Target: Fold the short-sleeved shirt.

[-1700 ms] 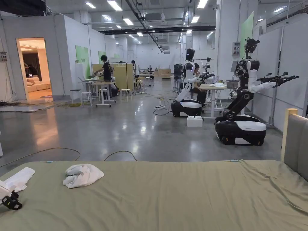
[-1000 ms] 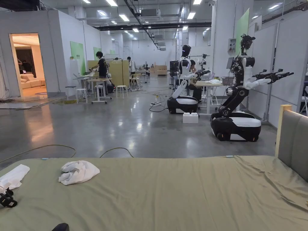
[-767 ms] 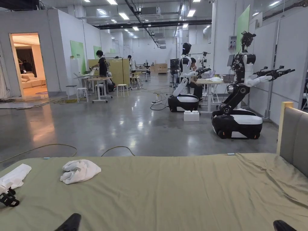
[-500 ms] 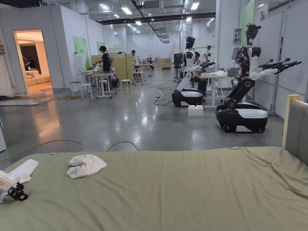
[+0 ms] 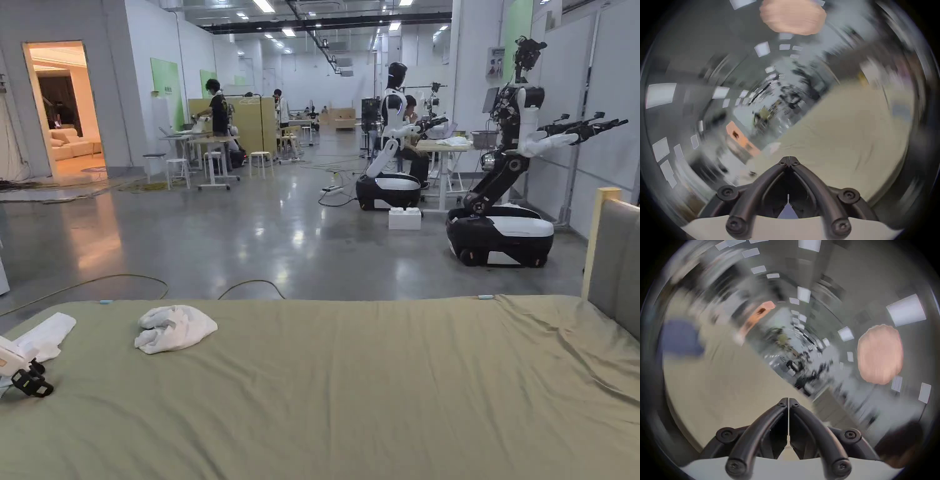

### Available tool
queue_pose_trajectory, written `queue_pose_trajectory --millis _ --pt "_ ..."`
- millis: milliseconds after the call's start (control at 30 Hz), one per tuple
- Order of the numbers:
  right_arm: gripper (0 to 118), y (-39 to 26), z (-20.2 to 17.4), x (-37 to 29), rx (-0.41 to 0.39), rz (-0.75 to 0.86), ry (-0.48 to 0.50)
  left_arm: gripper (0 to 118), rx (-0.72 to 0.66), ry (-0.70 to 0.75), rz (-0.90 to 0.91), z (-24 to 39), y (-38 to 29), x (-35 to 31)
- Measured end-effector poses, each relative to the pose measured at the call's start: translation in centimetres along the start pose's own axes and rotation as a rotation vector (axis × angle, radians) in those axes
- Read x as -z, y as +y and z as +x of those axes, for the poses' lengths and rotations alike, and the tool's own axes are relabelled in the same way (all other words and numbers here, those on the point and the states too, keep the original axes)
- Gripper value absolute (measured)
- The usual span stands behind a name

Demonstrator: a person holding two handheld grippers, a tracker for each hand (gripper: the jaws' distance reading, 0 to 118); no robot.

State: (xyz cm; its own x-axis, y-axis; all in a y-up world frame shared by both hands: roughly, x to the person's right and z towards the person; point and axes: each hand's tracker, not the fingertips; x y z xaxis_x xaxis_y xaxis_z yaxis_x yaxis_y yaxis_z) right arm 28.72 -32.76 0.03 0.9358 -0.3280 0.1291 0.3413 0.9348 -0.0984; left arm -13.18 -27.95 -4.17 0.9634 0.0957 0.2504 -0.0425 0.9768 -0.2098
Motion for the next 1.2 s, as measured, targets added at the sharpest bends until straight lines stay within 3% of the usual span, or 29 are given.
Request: queue_pose_trajectory --millis 33,67,200,333,633,767,800,833,933,1067,1200 --pt "1 -0.2 -0.5 -0.4 0.056 0.003 -0.010 0 0.020 0.051 -0.005 0.0 -0.3 0.1" --pt "1 -0.4 -0.6 -0.5 0.050 0.005 -0.031 0 0.065 0.108 -0.024 0.0 -0.5 0.2" --pt "1 -0.5 -2.1 -0.8 -0.115 -0.009 -0.058 0 0.090 0.084 -0.036 0.0 -0.5 -0.6" --pt "1 -0.3 -2.6 -0.9 -0.119 -0.017 -0.022 0 0.020 0.072 -0.014 -0.5 -0.1 -0.6" --pt "1 -1.1 -4.5 0.1 -0.227 -0.060 0.083 0 0.000 0.112 -0.095 -2.5 -0.8 1.7" --pt "1 -2.4 -4.9 1.2 -0.228 -0.109 0.138 0 0.032 0.219 -0.229 -5.5 -2.7 5.8" --pt "1 -2.7 -4.8 1.6 -0.208 -0.133 0.149 6 0.030 0.224 -0.290 -6.7 -3.3 7.4" --pt "1 -3.2 -4.6 2.1 -0.182 -0.161 0.158 19 0.012 0.212 -0.324 -7.8 -4.0 8.7" --pt "1 -4.2 -4.1 3.0 -0.155 -0.219 0.149 76 -0.102 0.166 -0.446 -12.3 -6.2 13.4" --pt "1 -5.3 -3.1 4.0 -0.174 -0.293 0.128 80 -0.301 0.220 -0.608 -19.5 -10.7 21.7" --pt "1 -6.0 -1.7 4.4 -0.147 -0.369 0.122 80 -0.302 0.311 -0.680 -23.0 -14.0 27.5"
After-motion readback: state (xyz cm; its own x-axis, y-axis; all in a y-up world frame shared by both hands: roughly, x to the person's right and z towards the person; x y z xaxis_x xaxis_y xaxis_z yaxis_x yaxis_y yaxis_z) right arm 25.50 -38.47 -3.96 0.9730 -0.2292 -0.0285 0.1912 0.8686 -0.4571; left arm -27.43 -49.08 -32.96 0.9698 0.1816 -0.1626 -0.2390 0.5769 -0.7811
